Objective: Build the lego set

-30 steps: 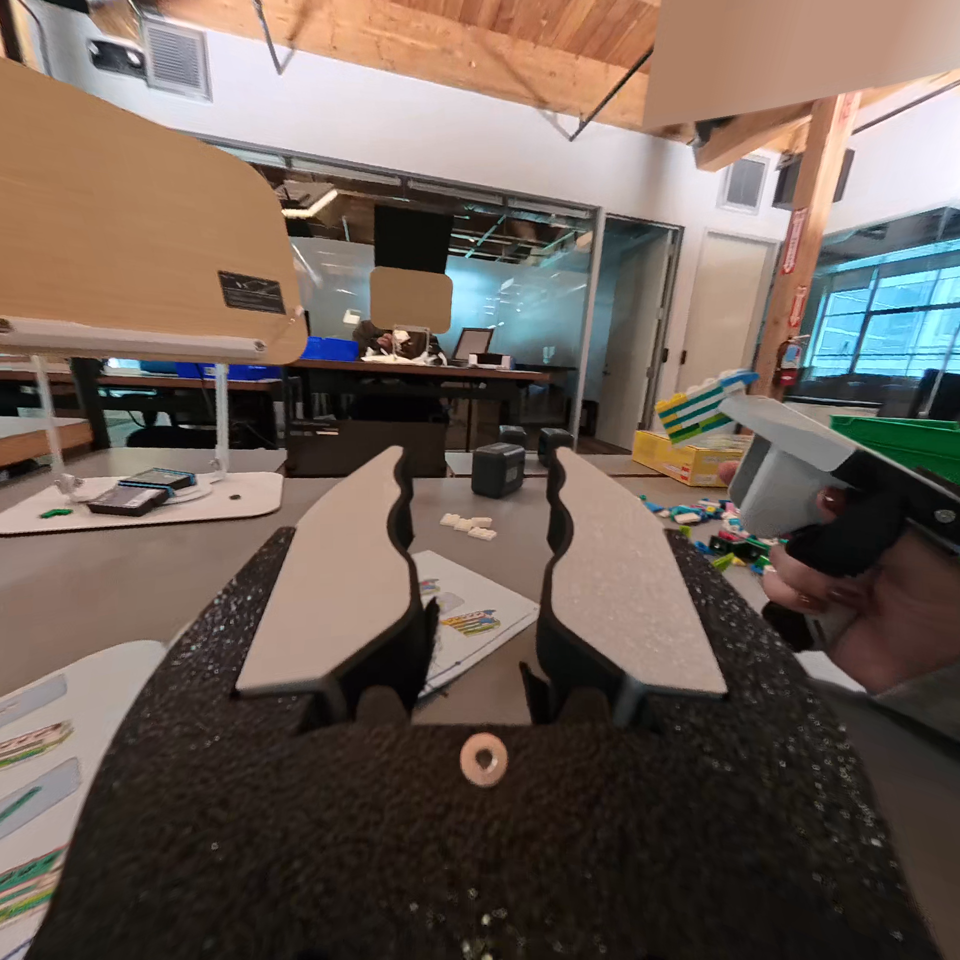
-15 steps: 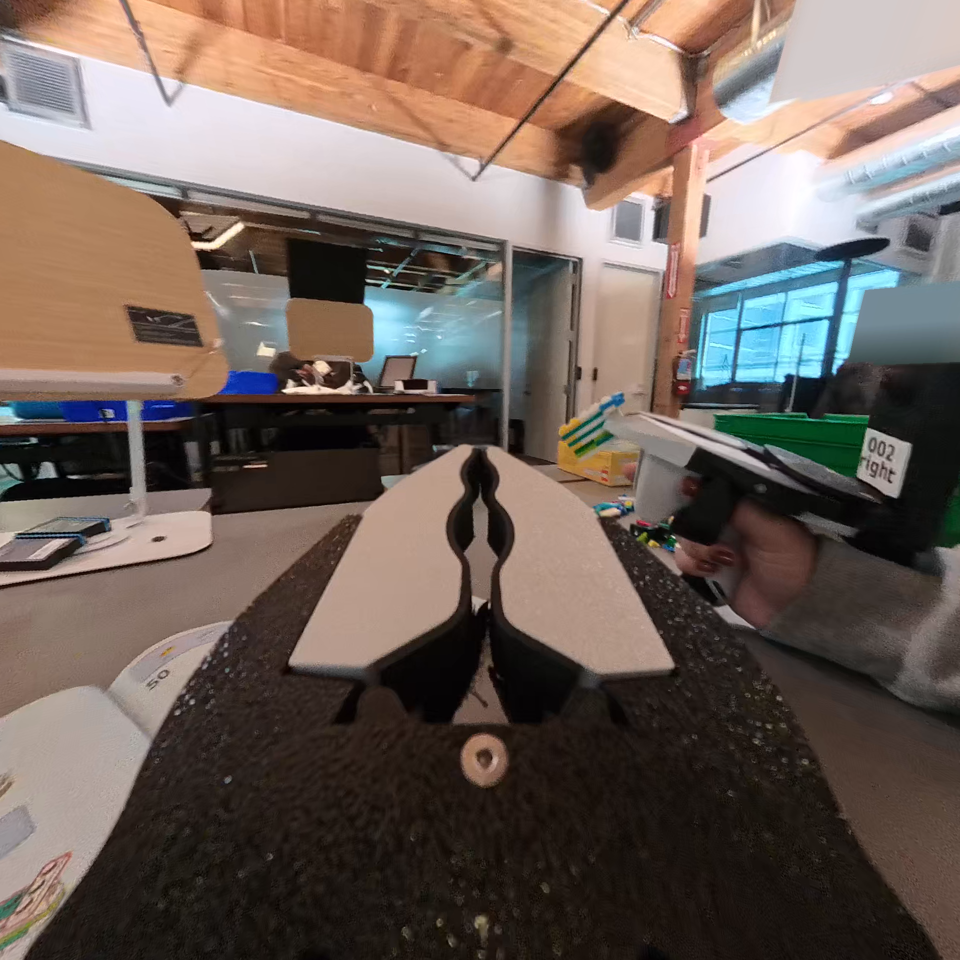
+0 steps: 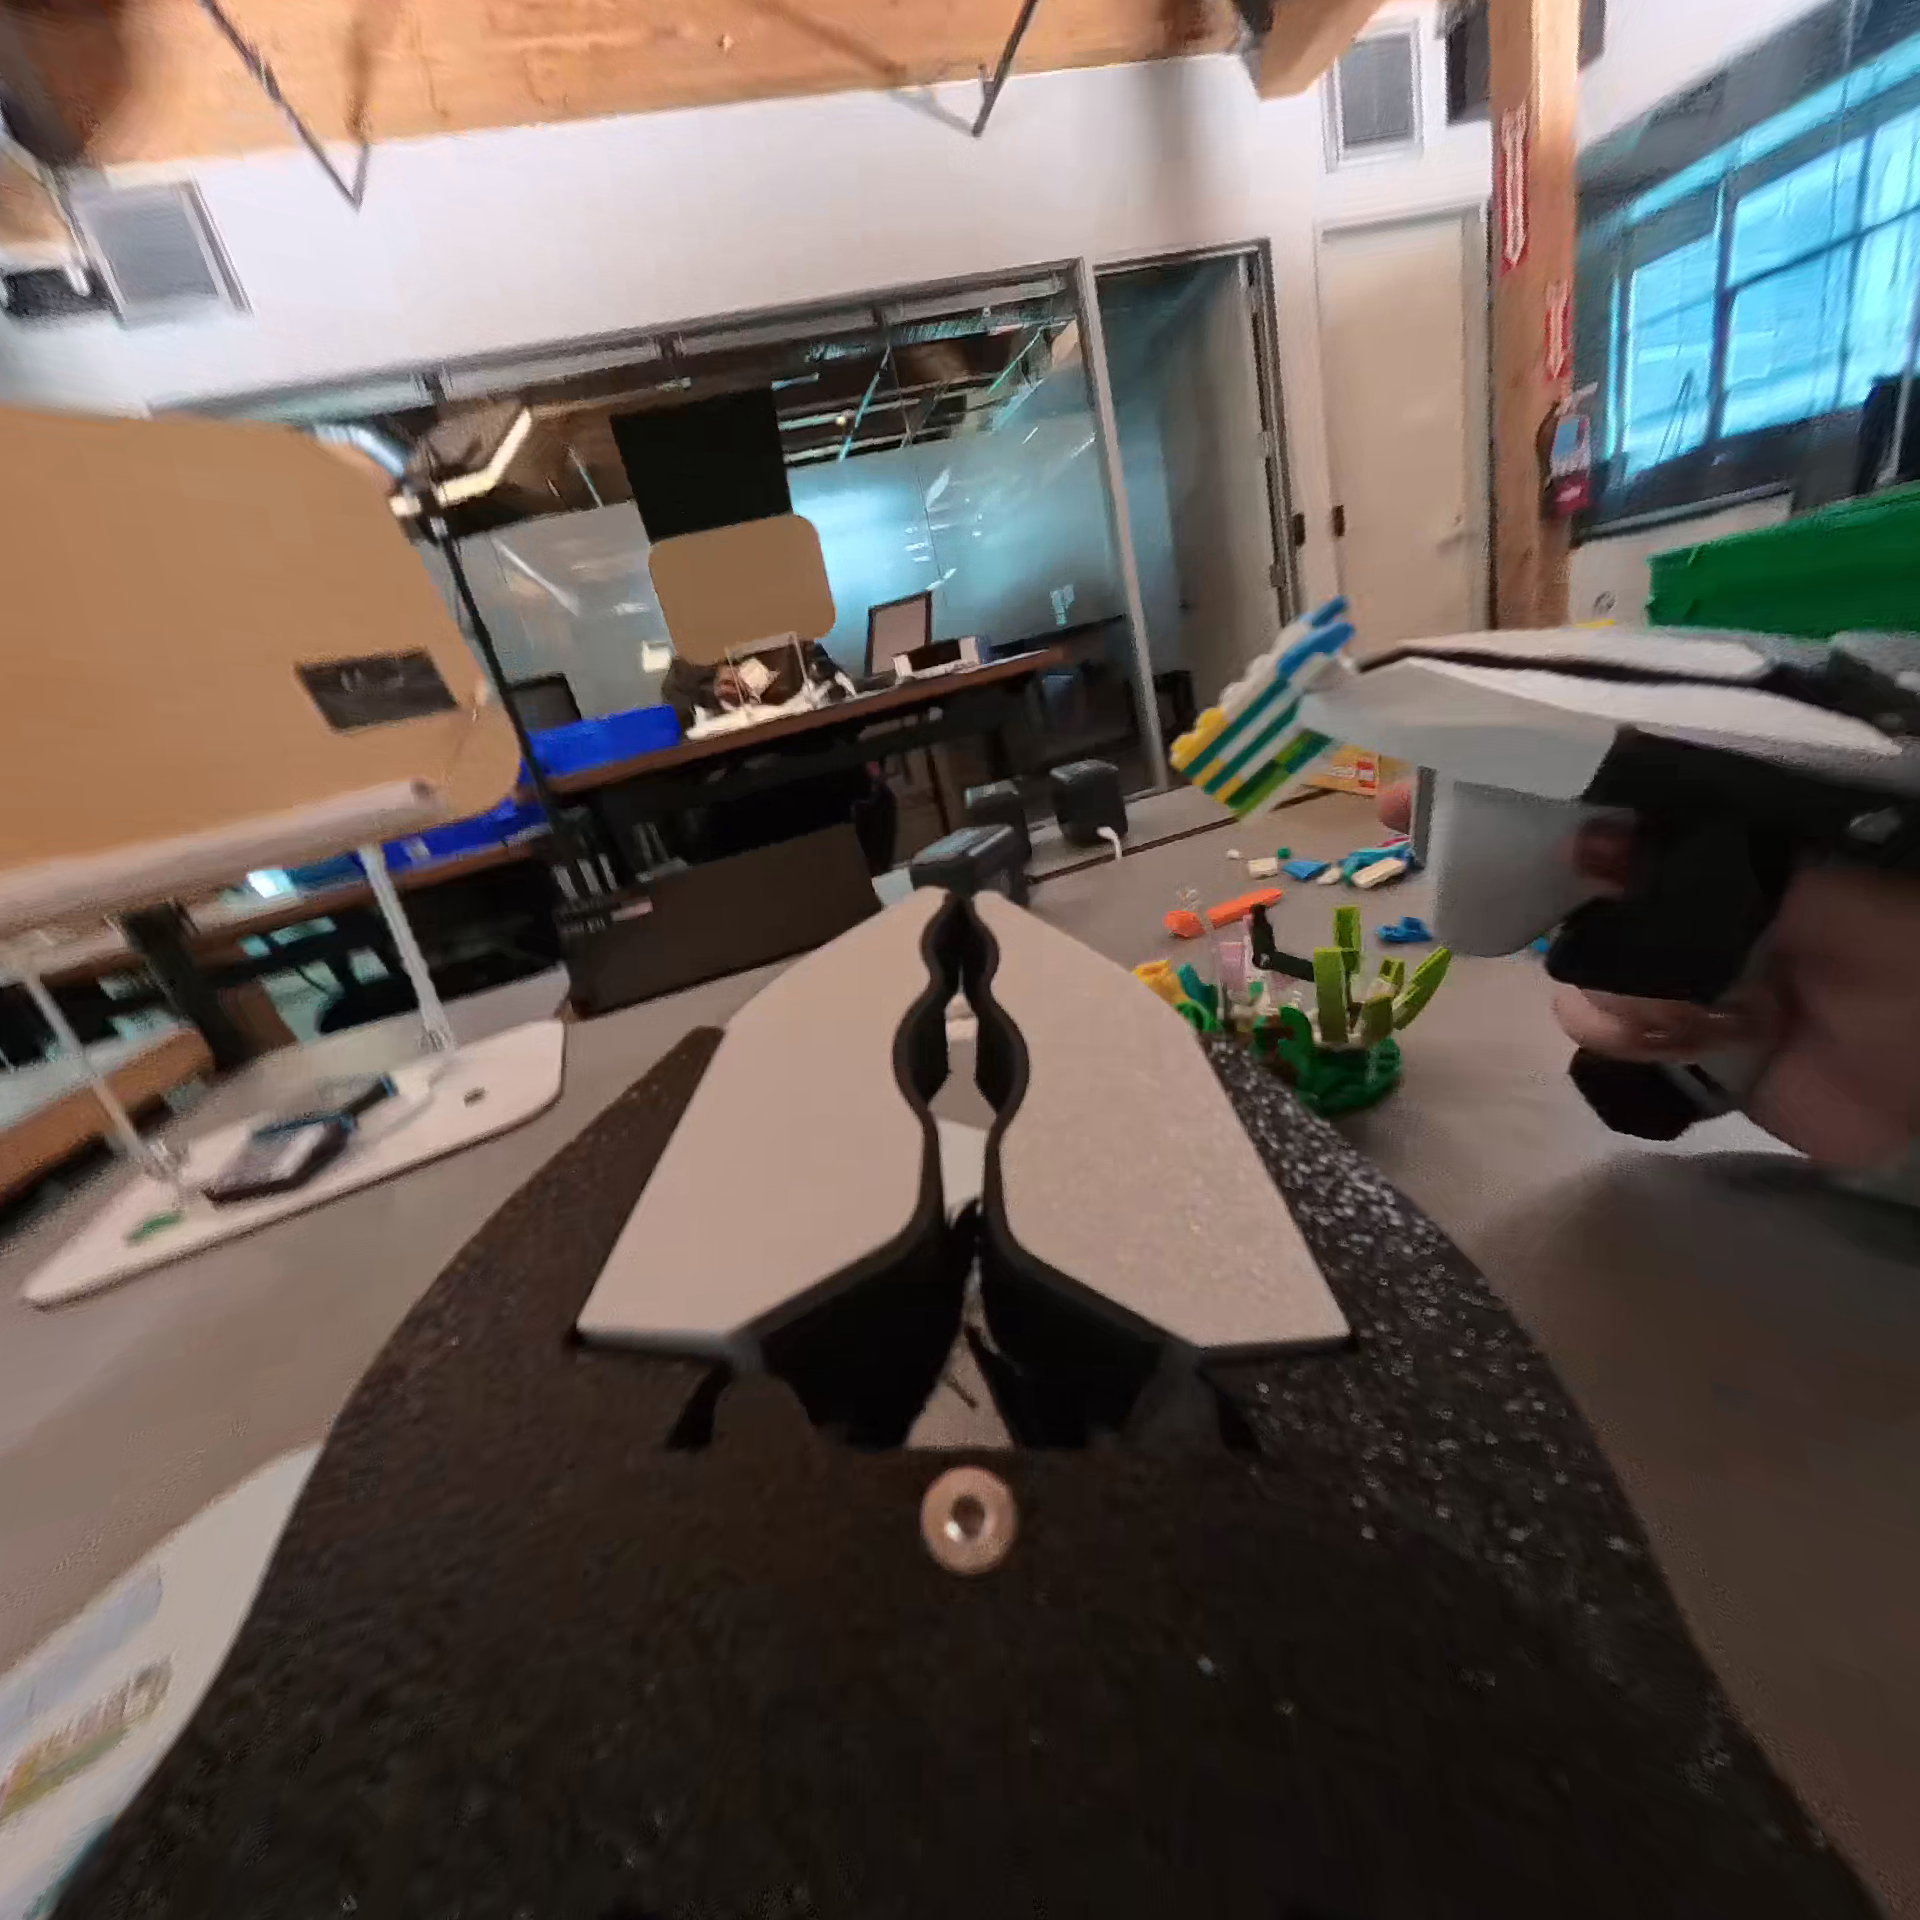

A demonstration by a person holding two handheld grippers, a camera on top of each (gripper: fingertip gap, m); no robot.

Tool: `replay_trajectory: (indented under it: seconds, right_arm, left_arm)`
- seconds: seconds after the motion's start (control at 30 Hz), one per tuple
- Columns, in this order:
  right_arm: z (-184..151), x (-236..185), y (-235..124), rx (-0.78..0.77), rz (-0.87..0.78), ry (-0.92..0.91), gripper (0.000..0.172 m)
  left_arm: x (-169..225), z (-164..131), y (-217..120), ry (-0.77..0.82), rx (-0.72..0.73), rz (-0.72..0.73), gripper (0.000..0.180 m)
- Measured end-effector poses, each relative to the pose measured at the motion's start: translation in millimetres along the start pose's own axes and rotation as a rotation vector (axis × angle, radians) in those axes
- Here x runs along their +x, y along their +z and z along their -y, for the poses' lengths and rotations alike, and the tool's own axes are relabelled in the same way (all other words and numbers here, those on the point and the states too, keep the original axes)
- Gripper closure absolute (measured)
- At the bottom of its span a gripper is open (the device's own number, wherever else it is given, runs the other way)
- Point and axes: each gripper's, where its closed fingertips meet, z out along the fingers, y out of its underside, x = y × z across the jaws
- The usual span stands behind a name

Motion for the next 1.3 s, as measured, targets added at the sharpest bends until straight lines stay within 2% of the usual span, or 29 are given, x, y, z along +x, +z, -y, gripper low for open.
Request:
replay_trajectory:
  seconds: [0.03,0.1,0.23,0.33,0.67,1.0,1.3]
  right_arm:
    - [0.7,0.9,-0.7,0.001,-0.002,0.003,0.165]
    - [2.4,3.3,-3.0,0.006,-0.011,0.015,0.165]
    - [3.0,11.0,-6.4,0.008,-0.038,0.037,0.165]
    - [2.8,12.2,-6.8,0.006,-0.045,0.018,0.165]
    - [-0.9,12.8,-2.9,-0.005,-0.053,0.001,0.165]
    - [-5.6,21.7,-1.8,-0.025,-0.098,-0.016,0.165]
    - [-8.1,21.2,1.5,-0.033,-0.091,-0.02,0.165]
  left_arm:
    - [9.2,4.2,7.3,0.031,0.029,-0.011,0.18]
    - [21.3,13.7,21.3,-0.003,0.086,-0.058,0.18]
    - [16.7,17.3,47.4,-0.126,0.134,-0.097,0.18]
    - [18.8,18.5,54.2,-0.147,0.158,-0.131,0.18]
    - [28.5,30.7,36.2,-0.021,0.242,-0.17,0.18]
    - [23.9,29.2,42.1,-0.149,0.236,-0.184,0.18]
    - [23.7,28.9,41.8,-0.187,0.233,-0.197,0.18]
